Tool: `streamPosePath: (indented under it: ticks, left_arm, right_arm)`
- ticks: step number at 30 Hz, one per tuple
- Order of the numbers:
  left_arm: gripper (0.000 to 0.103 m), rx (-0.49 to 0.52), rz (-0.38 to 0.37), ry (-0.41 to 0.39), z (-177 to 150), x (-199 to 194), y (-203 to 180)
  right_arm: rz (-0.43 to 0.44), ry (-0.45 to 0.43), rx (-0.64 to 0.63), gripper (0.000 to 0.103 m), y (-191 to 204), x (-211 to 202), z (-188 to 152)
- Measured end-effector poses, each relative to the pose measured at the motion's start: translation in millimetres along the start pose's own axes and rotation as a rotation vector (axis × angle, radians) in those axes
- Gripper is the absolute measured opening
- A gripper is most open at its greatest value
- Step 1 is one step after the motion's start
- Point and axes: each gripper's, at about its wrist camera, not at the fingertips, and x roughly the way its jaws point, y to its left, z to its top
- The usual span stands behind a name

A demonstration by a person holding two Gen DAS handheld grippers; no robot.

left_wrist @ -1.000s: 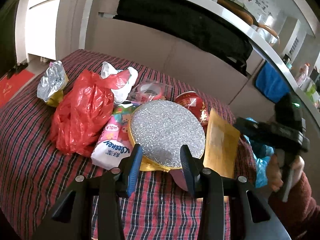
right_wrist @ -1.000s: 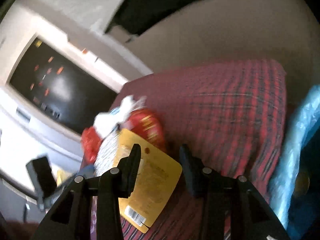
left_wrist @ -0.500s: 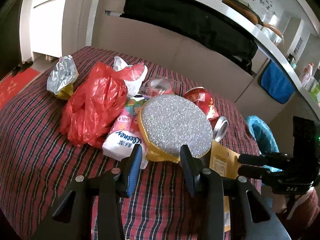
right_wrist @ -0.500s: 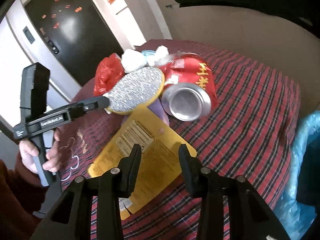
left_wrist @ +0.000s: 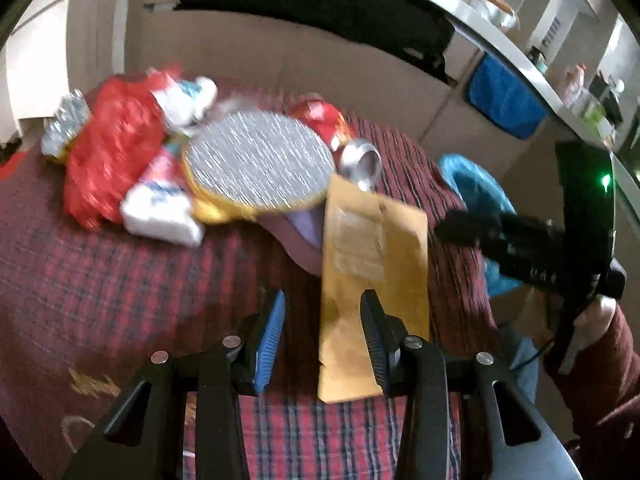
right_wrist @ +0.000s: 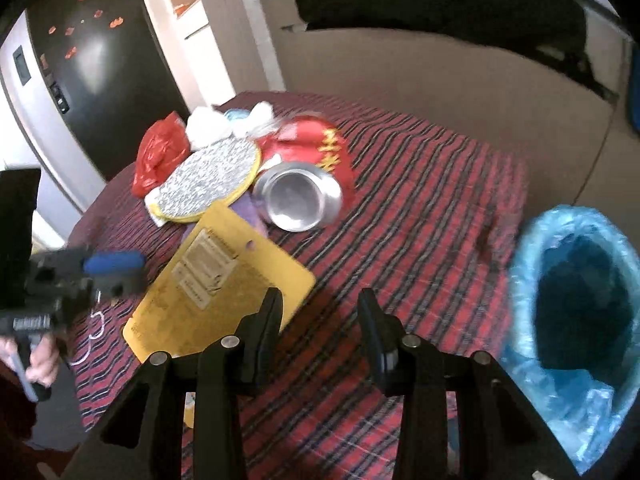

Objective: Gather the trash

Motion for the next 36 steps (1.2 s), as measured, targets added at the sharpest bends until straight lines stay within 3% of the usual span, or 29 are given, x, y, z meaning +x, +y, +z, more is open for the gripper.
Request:
streamPosePath:
  ticks: [3, 7, 11, 16, 17, 19, 25, 29, 33, 36]
  left_arm:
    - [0.040, -0.038, 0.007, 0.022, -1.8, 11.9, -2.0]
    - [0.040, -0.128, -0.119, 0.070, 1.0, 20.7, -0.1]
    - [0.038, -0.143, -0.199, 0.072, 9.2, 17.9, -10.0]
    - [0.021, -0.108, -0.245, 0.089, 20.7, 27.2, -33.6]
    - [0.018, -0.101, -0.241, 0.099, 22.1, 32.2, -38.6]
    - [0.003, -0.092, -0.209, 0.096, 23.4, 38.3, -45.7]
    - [0.000, -0.060, -0.098, -0.031, 23.3, 11.9, -45.8]
    - [0.000, -0.097, -0.051, -0.130, 27.7, -25.2, -22.9]
    - [0.000, -0.091, 0.059, -0.245, 33.0, -55.5, -5.0]
    - [0.000, -0.120, 0.063, -0.280, 36.1, -66.3, 12.0]
  right_arm:
    - [-0.007, -0.017, 0.000, 0.037, -2.2, -6.0, -3.2]
    - [0.040, 0.017, 0.004, 0.037, 1.9, -9.3, -15.2]
    - [-0.013, 0.034, -0.018, 0.037, 8.5, -9.1, -33.5]
    - [0.001, 0.024, 0.010, 0.036, 1.4, -13.8, -46.6]
    - [0.000, 0.024, 0.013, 0.036, 1.1, -14.5, -47.5]
    - [0.001, 0.021, 0.017, 0.036, -0.2, -16.7, -49.1]
    - [-0.041, -0.004, -0.019, 0.036, 7.3, -25.5, -44.3]
    - [-0.037, -0.059, -0.048, 0.037, 10.3, -29.7, -13.3]
    - [0.043, -0.083, 0.018, 0.037, -0.1, -14.2, 35.1]
    - [0.122, -0.061, 0.096, 0.037, -13.6, 11.5, 72.0]
